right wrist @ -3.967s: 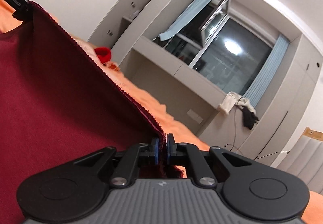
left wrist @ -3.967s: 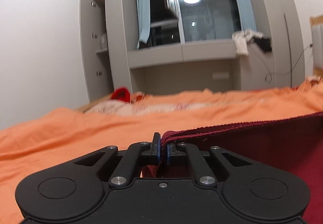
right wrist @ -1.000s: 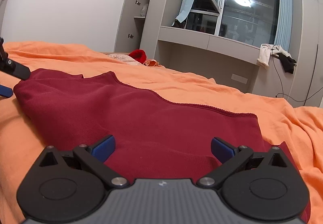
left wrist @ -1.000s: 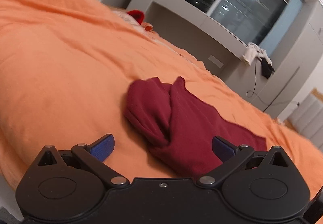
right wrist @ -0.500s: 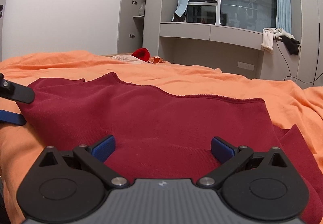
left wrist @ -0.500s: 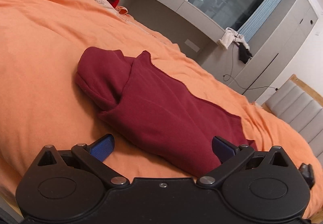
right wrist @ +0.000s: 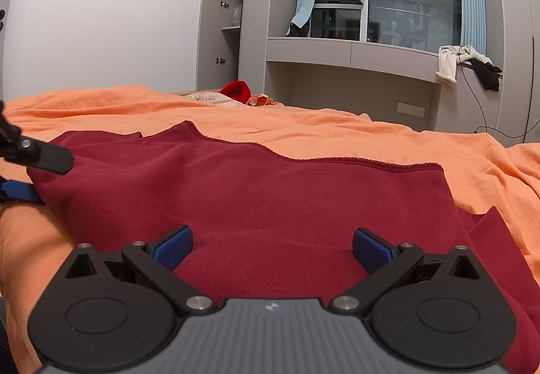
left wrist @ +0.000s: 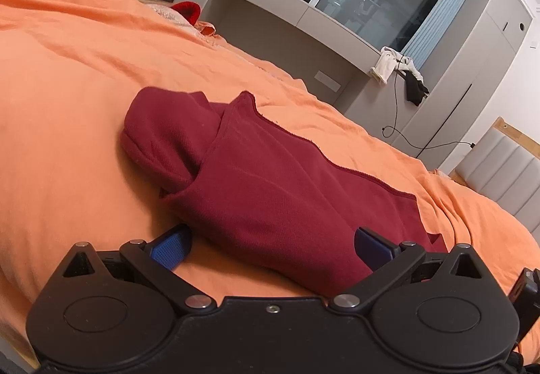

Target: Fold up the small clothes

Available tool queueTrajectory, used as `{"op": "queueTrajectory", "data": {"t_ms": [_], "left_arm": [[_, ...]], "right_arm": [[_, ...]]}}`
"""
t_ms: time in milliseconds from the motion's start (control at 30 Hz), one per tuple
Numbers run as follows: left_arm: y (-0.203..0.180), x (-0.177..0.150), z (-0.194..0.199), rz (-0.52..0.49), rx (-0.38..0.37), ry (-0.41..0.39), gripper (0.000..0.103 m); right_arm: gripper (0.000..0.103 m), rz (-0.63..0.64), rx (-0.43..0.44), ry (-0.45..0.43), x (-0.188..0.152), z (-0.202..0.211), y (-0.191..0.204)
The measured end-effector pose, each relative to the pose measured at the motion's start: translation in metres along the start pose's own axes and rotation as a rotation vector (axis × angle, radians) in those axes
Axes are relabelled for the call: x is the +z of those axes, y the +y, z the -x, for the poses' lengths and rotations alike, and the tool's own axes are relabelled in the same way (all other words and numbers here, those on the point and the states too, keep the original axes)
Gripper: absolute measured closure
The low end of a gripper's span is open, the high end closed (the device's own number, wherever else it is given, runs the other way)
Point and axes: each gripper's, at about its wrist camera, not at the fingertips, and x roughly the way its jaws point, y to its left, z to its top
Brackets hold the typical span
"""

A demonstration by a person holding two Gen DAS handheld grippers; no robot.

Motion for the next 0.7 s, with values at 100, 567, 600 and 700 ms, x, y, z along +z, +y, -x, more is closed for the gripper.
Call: {"op": "queueTrajectory", "data": {"t_ms": [100,567,600,700], "left_arm": [[0.002,0.002,-0.005,-0.005,0.021,-0.016,0.001],[-0.002,0.031,-0.037,0.114,0.154,-0.040,0.001],[-0.004,0.031,-0.037,0.110,0.162,-0.043,0.001],[-0.008,0.029,-0.038,0.088,0.189,-0.052,0.001]], "right_arm": [[0.000,0.001,-0.001,0.000,0.000,0.000,0.000],[0.000,0.008,-0.017,-0.015,-0.001,0.003,0.005],[0.000,0.010,-0.019,-0.016,-0.001,0.003,0.006],[0.000,0.008,-0.017,-0.015,-0.001,0.003,0.006]]}}
